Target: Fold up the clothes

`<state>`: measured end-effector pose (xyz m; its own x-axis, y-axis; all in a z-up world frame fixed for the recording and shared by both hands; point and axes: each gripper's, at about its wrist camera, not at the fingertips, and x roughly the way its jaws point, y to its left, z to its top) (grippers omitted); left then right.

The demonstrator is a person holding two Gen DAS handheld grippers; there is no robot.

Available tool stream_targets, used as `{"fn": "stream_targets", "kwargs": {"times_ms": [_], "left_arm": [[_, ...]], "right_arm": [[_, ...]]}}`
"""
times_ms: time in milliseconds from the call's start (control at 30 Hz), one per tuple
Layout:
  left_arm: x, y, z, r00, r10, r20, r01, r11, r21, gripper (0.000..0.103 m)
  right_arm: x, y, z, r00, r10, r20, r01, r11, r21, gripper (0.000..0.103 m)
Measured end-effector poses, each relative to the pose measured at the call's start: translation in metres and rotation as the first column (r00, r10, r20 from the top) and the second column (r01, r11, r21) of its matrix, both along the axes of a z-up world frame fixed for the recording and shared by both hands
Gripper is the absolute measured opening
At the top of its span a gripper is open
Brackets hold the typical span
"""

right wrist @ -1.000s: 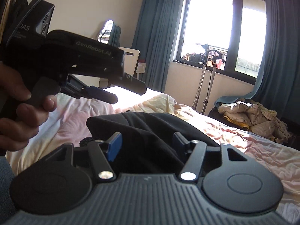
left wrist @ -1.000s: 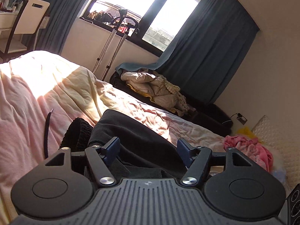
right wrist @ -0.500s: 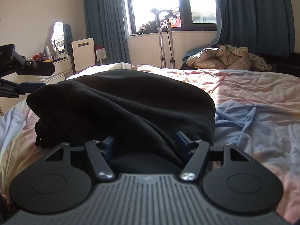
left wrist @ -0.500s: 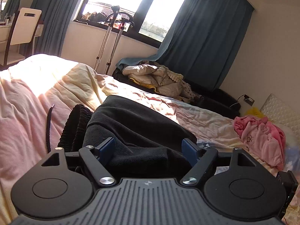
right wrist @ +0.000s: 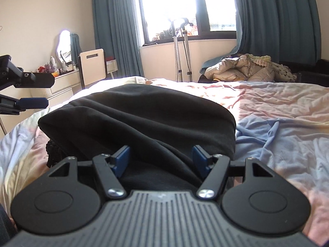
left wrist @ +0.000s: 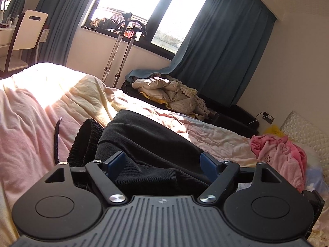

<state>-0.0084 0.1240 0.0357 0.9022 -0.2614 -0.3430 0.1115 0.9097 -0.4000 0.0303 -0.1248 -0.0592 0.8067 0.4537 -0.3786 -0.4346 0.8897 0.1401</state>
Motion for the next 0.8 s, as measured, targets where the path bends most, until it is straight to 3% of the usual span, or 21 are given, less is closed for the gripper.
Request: {"fn": "stream_targets", "kwargs": {"times_ms": [267,433,567,600,667,733,800], "left_arm": [[0.007,0.0,-0.007,0.999,-0.04,-0.019,0.038,0.996,-0.074,0.083],[0.016,-0.004,-0.017,0.99,-0.135,-0.047,0.127,0.982,-0.142,0.083],[0.022,-0.006,-0.026,0.978,-0.198,-0.067,0.18,0.961,-0.21,0.083],[0.024,-0.006,-0.029,0.976,-0.204,-0.077,0.182,0.956,-0.232,0.083],[0.027,-0.006,-0.034,0.975,-0.202,-0.093,0.172,0.949,-0.263,0.083],[0.029,-0.006,-0.037,0.972,-0.212,-0.104,0.175,0.942,-0.285,0.083],[0.033,-0.006,-0.045,0.963,-0.247,-0.105,0.196,0.914,-0.356,0.083]], "right_arm": [[0.005,0.006,0.001,0.999,0.028,0.043,-0.026,0.999,-0.045,0.071],[0.01,0.015,-0.008,0.998,0.054,0.04,-0.049,0.993,-0.103,0.071],[0.021,0.012,-0.013,0.999,0.043,0.002,-0.043,0.997,-0.068,0.069],[0.023,0.012,-0.013,0.999,0.052,-0.017,-0.053,0.996,-0.065,0.065],[0.027,0.013,-0.013,0.997,0.067,-0.049,-0.07,0.996,-0.063,0.028],[0.022,0.013,-0.007,0.999,0.044,-0.001,-0.044,0.994,-0.102,0.008],[0.017,0.009,0.002,0.999,0.025,0.031,-0.022,0.997,-0.077,0.008]]}}
